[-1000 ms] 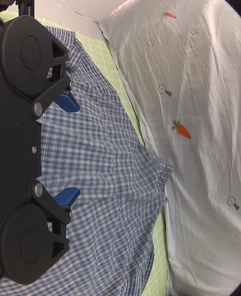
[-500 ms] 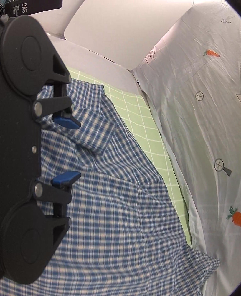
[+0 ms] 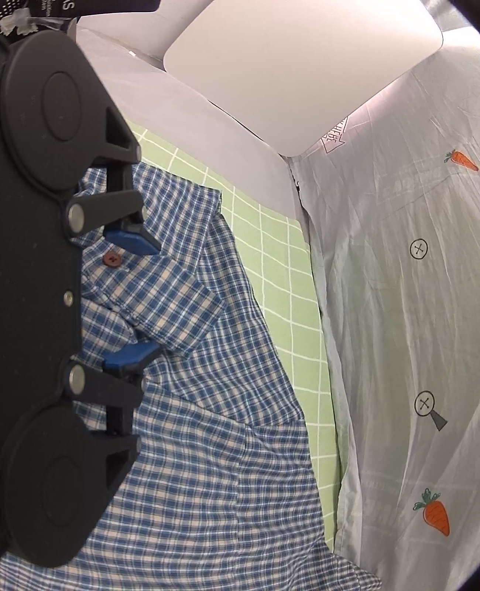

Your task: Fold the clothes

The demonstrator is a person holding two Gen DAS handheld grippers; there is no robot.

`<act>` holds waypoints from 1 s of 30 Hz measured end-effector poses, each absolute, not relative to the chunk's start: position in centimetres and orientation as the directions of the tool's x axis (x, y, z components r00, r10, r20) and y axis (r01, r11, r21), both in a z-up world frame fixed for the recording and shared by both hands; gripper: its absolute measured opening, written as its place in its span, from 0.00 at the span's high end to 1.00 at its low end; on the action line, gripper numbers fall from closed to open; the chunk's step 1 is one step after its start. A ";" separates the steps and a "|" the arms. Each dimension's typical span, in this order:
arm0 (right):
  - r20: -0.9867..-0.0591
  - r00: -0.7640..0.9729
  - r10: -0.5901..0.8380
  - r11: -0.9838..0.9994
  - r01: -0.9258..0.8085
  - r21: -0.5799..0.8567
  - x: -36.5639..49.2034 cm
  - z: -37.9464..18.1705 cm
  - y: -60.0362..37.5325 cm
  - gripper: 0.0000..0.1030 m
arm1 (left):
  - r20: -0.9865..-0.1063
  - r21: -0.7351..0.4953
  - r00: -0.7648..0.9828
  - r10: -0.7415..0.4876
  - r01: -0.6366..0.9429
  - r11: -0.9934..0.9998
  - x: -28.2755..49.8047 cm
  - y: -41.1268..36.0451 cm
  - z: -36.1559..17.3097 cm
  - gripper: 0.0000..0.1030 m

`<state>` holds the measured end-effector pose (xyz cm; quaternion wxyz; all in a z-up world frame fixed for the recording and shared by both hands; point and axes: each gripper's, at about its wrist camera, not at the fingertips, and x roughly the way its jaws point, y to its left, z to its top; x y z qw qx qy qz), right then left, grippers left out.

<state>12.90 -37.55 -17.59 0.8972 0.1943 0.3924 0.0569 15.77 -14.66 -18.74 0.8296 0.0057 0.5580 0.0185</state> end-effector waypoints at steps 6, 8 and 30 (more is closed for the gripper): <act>-0.707 0.661 0.251 0.916 0.073 0.394 13.2 -18.4 -37.3 0.63 | -0.926 0.018 0.377 0.029 -0.034 0.999 15.6 -14.5 -18.8 0.00; -0.712 0.659 0.244 0.912 0.092 0.399 13.0 -18.7 -37.5 0.78 | -0.927 0.019 0.374 0.028 -0.027 0.999 15.7 -14.5 -18.8 0.00; -0.513 0.855 -0.077 0.770 0.378 0.514 -1.0 -10.8 -51.5 0.92 | -0.888 0.076 0.453 -0.074 0.305 0.949 4.6 -26.3 -14.1 0.00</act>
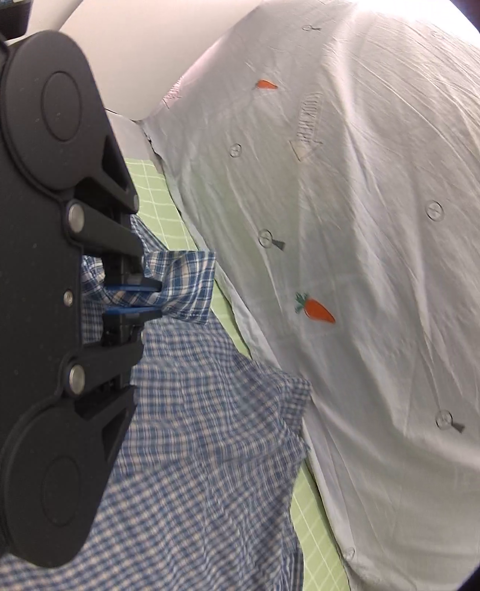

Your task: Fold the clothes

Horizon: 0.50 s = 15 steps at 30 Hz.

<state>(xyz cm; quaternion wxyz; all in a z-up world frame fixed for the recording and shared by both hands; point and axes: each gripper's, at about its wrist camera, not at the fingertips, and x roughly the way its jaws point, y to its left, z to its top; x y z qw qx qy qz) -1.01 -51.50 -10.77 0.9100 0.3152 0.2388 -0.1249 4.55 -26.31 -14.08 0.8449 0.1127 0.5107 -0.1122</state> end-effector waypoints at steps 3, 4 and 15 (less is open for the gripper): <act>-0.528 0.836 -0.151 0.729 0.455 0.512 -5.2 -11.0 -54.6 0.92 | -0.901 0.048 0.414 -0.131 0.395 0.918 0.3 -29.9 -14.6 0.00; -0.535 0.828 -0.166 0.714 0.475 0.514 -6.6 -11.2 -55.6 0.92 | -0.905 0.043 0.400 -0.143 0.422 0.906 -1.2 -31.1 -14.9 0.00; -0.615 0.760 -0.211 0.693 0.560 0.454 -17.2 -12.6 -63.4 0.92 | -0.937 0.031 0.322 -0.135 0.461 0.887 -10.9 -38.6 -17.2 0.00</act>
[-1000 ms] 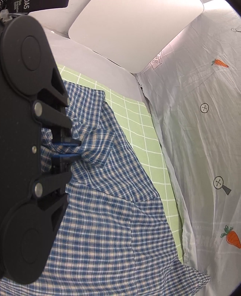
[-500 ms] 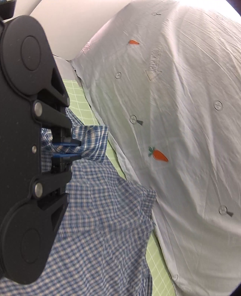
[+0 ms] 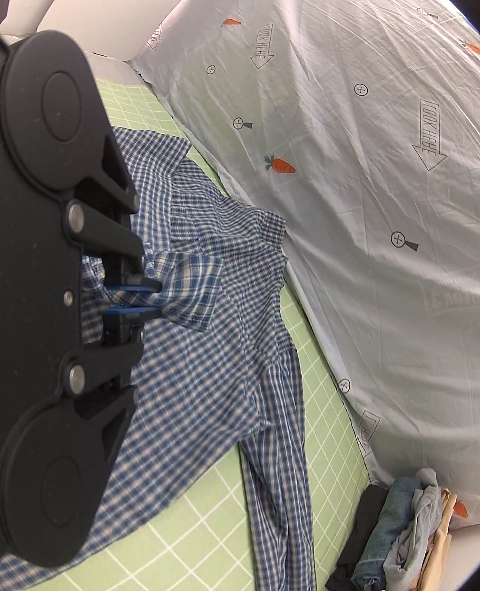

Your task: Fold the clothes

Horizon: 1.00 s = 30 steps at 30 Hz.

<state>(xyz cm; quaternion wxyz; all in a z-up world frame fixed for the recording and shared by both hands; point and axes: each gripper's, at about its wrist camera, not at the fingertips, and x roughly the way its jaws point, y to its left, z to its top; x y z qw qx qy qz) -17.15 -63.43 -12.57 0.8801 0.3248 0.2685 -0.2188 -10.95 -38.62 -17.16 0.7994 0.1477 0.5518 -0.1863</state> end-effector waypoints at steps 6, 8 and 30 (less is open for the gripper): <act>-0.622 0.768 -0.151 0.738 0.506 0.446 -18.3 -13.0 -66.7 0.92 | -0.938 0.057 0.336 -0.082 0.385 0.921 -12.2 -40.8 -18.3 0.00; -0.621 0.774 -0.121 0.761 0.474 0.443 -18.3 -13.1 -67.6 0.92 | -0.943 0.083 0.331 -0.043 0.356 0.931 -12.4 -40.8 -18.9 0.00; -0.568 0.798 -0.202 0.712 0.518 0.474 -13.8 -13.4 -83.0 0.95 | -0.975 0.015 0.223 -0.013 0.126 0.992 -9.7 -39.7 -19.9 0.00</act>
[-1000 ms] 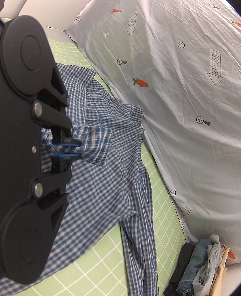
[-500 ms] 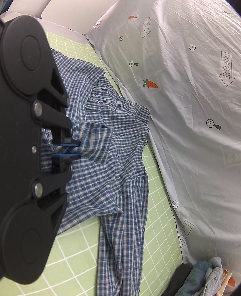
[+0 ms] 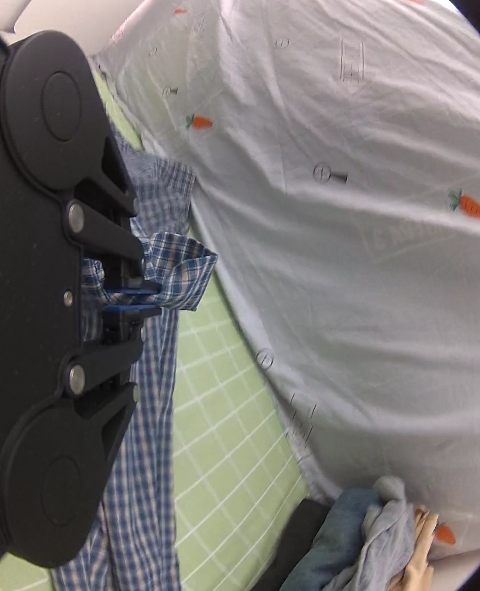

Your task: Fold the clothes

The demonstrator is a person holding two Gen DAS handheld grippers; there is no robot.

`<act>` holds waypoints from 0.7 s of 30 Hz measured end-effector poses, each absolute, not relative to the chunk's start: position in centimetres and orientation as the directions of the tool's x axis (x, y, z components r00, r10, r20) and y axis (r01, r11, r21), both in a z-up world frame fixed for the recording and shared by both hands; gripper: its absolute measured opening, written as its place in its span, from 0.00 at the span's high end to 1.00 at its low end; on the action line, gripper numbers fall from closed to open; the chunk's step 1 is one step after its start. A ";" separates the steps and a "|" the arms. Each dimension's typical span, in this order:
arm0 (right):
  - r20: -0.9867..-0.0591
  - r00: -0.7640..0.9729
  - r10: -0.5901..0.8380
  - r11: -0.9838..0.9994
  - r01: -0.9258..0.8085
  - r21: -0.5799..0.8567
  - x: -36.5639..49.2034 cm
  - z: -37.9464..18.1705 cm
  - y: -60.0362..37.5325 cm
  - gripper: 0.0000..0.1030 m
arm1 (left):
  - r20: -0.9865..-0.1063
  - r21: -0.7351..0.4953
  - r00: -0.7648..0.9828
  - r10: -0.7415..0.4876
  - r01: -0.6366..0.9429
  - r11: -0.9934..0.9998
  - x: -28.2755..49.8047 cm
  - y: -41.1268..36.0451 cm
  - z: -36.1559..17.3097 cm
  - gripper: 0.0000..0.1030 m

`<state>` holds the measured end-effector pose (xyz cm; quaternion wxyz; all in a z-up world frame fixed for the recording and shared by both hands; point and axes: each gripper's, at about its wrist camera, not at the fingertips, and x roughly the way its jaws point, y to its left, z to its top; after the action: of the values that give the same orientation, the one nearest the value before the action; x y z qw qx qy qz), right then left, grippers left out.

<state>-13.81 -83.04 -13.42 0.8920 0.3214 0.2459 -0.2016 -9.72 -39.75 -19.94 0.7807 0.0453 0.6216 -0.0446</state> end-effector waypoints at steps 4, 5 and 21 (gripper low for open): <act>-0.714 0.667 -0.214 0.694 0.618 0.369 -15.0 -18.2 -83.9 0.94 | -0.973 0.016 0.230 -0.016 0.135 0.991 -9.2 -39.7 -20.0 0.00; -0.732 0.645 -0.219 0.701 0.626 0.342 -15.5 -18.9 -83.7 0.93 | -0.973 0.016 0.231 -0.017 0.139 0.990 -9.0 -39.7 -20.0 0.00; -0.630 0.665 -0.400 0.731 0.647 0.219 -22.8 -13.4 -74.5 0.00 | -0.943 0.010 0.318 -0.095 0.314 0.949 -11.0 -39.7 -20.3 0.00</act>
<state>-22.77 -74.50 -13.41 0.8861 0.2178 0.2832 -0.2952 -11.01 -39.70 -20.26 0.8060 0.0961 0.5701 -0.1270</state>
